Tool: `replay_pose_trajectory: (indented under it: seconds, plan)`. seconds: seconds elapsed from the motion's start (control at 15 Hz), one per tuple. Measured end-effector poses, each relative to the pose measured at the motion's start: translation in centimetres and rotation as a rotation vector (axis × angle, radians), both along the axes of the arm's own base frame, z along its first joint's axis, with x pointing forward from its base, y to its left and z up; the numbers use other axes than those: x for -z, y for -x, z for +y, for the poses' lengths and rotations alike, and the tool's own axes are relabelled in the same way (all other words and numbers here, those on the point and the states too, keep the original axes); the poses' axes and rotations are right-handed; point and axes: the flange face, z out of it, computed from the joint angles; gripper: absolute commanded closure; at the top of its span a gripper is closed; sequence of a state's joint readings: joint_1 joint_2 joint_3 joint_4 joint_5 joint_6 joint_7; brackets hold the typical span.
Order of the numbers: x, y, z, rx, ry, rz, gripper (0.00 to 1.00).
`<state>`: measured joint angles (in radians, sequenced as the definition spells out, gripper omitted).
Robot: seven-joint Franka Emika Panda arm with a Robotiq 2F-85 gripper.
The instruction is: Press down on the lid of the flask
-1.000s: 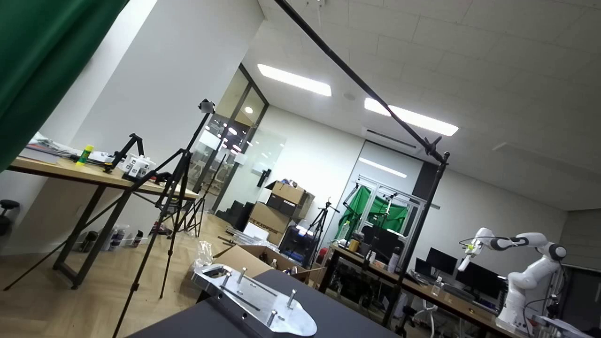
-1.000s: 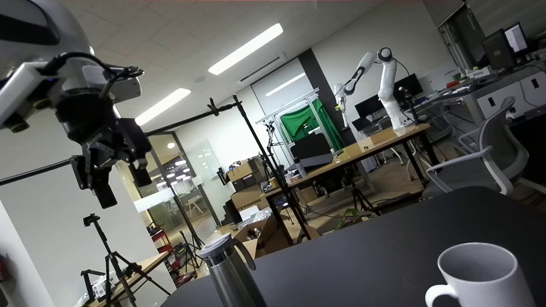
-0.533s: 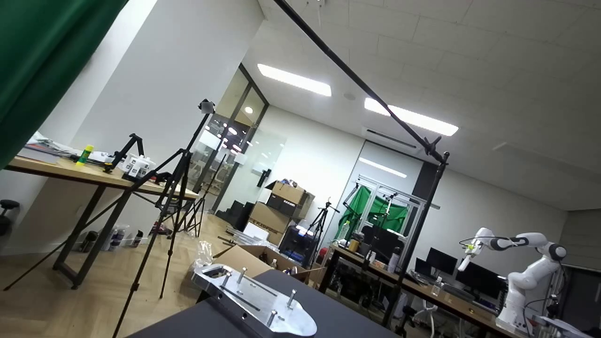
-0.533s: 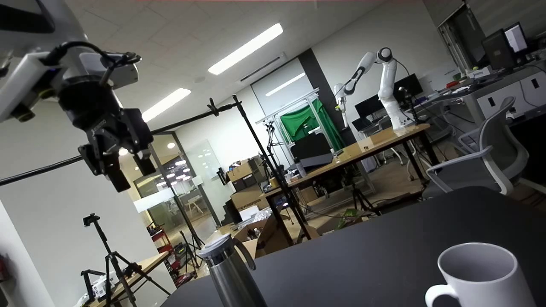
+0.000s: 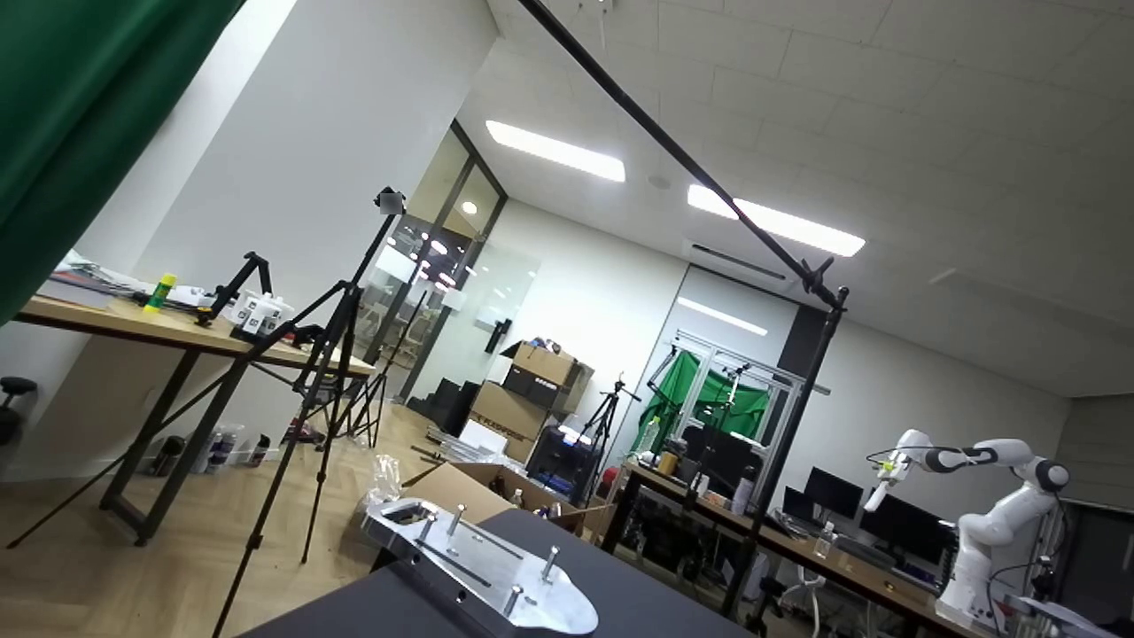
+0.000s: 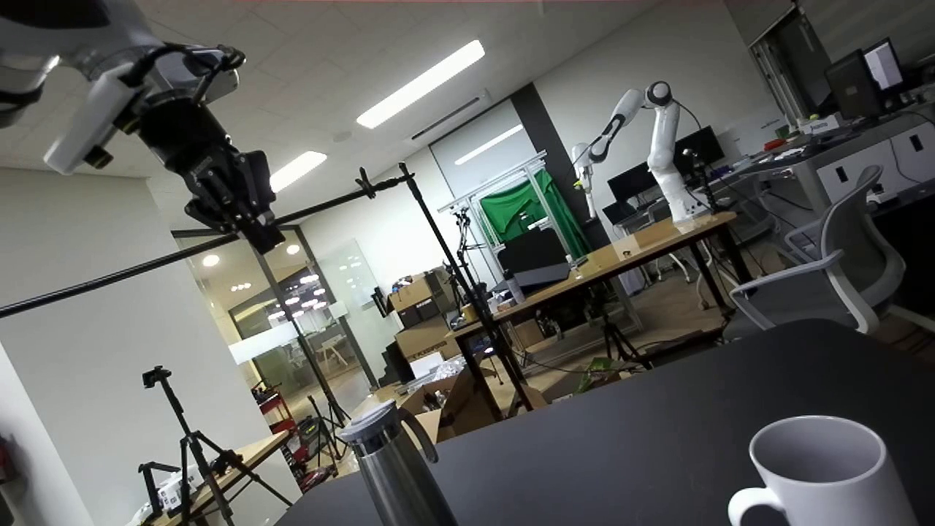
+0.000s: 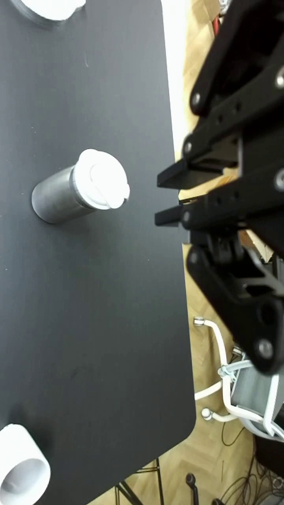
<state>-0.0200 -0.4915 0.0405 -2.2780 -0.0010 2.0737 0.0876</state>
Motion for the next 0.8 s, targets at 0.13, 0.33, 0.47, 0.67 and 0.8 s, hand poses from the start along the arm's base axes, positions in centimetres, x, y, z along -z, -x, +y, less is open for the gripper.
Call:
replay_pose_trajectory:
  seconds: [0.13, 0.33, 0.47, 0.67, 0.8]
  plan:
    - [-0.1, -2.4, 0.7, -0.012, -0.006, -0.006, 1.0]
    - [0.3, -6.2, 1.8, -0.032, -0.016, 0.009, 1.0]
    - [0.9, -8.3, 2.4, -0.044, -0.023, 0.023, 0.99]
    - [1.3, -8.3, 2.4, -0.045, -0.022, 0.03, 0.99]
    - [0.9, -8.1, 2.3, -0.045, -0.022, 0.023, 0.99]
